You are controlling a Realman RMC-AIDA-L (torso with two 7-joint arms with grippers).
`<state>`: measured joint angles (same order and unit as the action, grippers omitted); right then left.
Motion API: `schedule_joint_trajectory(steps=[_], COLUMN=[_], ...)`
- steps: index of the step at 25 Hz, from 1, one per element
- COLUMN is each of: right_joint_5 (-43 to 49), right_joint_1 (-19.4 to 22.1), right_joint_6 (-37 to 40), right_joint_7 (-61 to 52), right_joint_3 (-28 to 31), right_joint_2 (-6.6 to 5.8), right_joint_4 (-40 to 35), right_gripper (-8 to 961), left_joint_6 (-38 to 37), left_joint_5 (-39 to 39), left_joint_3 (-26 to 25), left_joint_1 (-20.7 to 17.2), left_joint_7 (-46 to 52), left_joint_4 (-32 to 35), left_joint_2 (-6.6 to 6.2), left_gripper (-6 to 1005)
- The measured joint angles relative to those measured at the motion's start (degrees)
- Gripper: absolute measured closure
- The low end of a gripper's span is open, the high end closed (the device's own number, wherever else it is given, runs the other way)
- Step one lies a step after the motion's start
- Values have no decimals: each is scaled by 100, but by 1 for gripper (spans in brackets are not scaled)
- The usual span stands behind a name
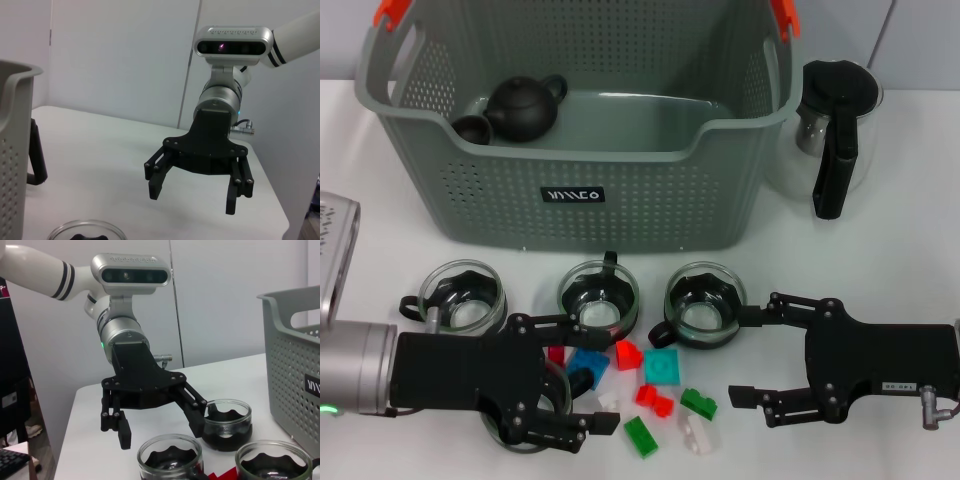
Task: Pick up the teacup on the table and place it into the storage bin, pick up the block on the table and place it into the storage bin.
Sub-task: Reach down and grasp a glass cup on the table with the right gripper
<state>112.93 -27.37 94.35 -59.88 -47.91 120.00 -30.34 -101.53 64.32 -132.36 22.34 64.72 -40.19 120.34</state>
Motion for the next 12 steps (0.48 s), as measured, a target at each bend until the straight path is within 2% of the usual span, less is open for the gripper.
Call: schedule_joint_trajectory(steps=[12], right_joint_5=[2], right_joint_1=[20], right_joint_6=[2], right_joint_7=[-7], right_joint_3=[-17], right_joint_2=[6], right_joint_4=[11], right_gripper=[28], left_joint_6=[2], left_joint_5=[-17], left_joint_3=[0], left_joint_1=[-18], left_joint_7=[-3], left_joint_4=[-16], left_joint_2=[-11], left_gripper=[141])
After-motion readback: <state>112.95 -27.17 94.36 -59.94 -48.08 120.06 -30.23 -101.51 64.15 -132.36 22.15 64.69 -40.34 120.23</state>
